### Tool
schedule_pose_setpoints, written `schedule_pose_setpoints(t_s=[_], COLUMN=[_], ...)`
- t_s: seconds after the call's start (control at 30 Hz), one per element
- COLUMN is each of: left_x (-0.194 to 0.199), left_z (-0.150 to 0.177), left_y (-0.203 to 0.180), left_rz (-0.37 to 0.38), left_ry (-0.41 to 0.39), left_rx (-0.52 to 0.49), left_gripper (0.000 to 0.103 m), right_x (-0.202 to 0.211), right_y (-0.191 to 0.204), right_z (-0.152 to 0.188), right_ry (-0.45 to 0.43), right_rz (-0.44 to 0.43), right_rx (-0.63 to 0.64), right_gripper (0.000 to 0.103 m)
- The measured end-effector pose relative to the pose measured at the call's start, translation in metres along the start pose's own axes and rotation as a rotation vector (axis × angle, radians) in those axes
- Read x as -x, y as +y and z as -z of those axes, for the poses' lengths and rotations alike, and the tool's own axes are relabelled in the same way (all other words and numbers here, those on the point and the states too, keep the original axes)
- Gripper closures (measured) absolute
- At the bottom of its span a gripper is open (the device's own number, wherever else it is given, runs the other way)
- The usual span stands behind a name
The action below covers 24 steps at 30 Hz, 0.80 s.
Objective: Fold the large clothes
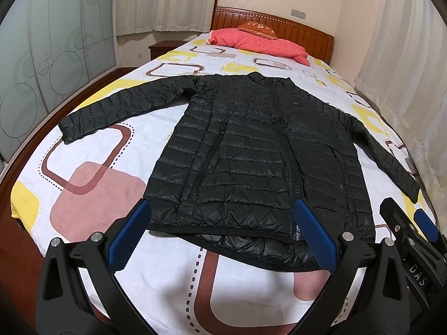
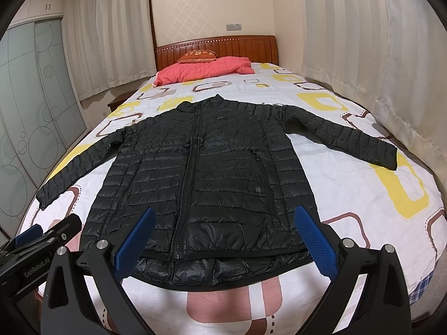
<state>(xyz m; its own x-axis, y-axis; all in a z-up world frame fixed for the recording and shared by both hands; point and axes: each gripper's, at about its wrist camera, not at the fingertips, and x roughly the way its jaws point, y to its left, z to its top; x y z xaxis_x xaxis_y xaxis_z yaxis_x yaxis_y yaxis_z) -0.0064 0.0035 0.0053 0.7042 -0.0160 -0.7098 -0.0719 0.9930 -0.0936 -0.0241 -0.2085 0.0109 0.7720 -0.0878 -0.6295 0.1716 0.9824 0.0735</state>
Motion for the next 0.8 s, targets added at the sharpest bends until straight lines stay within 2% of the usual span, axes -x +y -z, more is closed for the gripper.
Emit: schedule_pose_setpoints(t_s=[0.8], left_x=[-0.0040], left_z=[0.0029], left_y=[0.0015], left_rz=[0.004], left_ry=[0.015], left_rx=[0.009], left_gripper=[0.002], right_x=[-0.0029], right_y=[-0.0003], right_z=[0.0010], right_ry=[0.002], right_rz=[-0.003], right_rx=[-0.002], right_gripper=[0.004])
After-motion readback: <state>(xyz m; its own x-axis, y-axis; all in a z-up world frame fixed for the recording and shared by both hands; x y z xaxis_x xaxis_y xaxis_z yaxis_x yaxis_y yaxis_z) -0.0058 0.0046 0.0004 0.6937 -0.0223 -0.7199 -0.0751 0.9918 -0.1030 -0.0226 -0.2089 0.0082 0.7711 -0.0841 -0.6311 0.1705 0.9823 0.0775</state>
